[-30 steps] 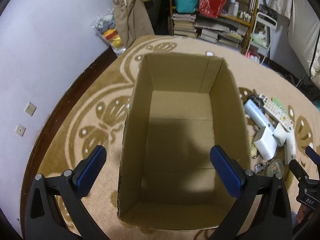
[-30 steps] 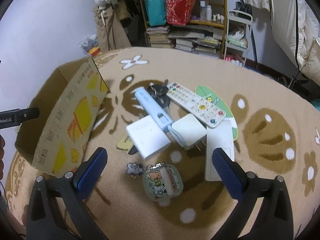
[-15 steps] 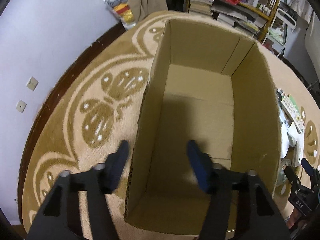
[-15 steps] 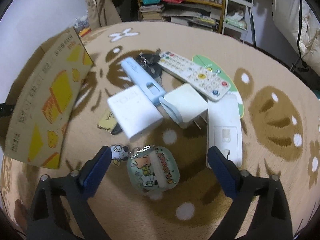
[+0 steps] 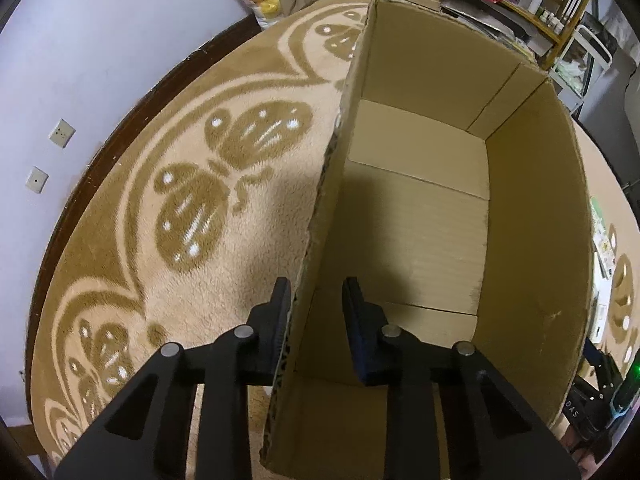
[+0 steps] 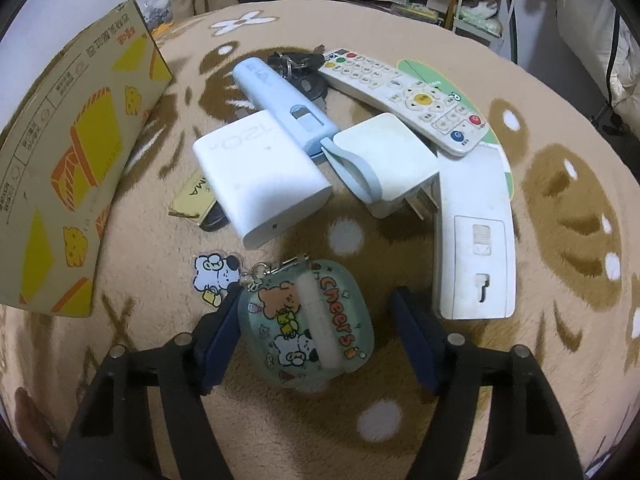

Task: Organize rigid objects
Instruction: 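Grasp the clear acrylic keychain with the right tool and lift it, then carry the keychain over the box and release it inside with the right tool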

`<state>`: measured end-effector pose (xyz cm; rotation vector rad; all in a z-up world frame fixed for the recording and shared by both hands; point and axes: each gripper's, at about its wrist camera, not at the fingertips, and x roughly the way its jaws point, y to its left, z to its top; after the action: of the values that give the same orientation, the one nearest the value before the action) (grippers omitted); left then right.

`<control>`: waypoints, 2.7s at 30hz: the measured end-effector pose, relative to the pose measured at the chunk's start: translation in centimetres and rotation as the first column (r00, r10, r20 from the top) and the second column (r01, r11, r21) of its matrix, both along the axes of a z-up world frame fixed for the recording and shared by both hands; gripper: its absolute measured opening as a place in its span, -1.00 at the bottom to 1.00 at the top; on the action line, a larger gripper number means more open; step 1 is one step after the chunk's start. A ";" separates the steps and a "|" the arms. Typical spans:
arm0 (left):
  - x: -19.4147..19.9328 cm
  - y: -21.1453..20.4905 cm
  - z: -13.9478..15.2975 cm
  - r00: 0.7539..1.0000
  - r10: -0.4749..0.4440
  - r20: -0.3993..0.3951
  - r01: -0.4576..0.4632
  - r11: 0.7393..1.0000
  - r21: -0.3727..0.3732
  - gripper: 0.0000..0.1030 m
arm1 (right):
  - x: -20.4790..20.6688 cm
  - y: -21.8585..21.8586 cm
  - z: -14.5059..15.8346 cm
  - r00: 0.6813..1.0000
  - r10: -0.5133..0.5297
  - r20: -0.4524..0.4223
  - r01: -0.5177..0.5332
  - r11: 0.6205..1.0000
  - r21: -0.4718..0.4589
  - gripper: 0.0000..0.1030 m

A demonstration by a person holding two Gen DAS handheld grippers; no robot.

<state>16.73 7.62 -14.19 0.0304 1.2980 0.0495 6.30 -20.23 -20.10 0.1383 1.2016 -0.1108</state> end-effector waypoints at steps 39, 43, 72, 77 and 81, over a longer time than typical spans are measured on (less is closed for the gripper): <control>0.1 0.2 -0.3 1.000 0.000 -0.005 0.000 1.000 0.024 -0.77 | 5.7 8.3 15.3 0.887 0.187 0.422 -0.210 0.978 0.007 0.21; 0.2 0.3 -0.3 1.000 0.004 -0.006 -0.004 1.000 0.015 -0.77 | 6.9 9.6 16.4 0.871 0.195 0.452 -0.232 0.972 0.027 0.21; 0.2 0.7 -0.6 1.000 0.022 -0.012 -0.022 1.000 -0.013 -0.76 | 9.2 14.8 10.5 0.897 0.286 0.336 -0.311 0.950 0.023 0.22; 0.3 0.8 -0.8 1.000 0.022 -0.013 -0.022 1.000 -0.010 -0.76 | 8.7 14.5 11.2 0.885 0.283 0.370 -0.308 0.951 0.008 0.22; 0.3 0.8 -0.9 1.000 0.023 -0.017 -0.023 1.000 -0.010 -0.75 | 8.4 13.6 12.5 0.882 0.254 0.396 -0.286 0.958 0.024 0.48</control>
<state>17.06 8.42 -15.09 0.0073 1.3150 0.0628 14.74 -6.61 -7.60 0.0583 0.8146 0.2060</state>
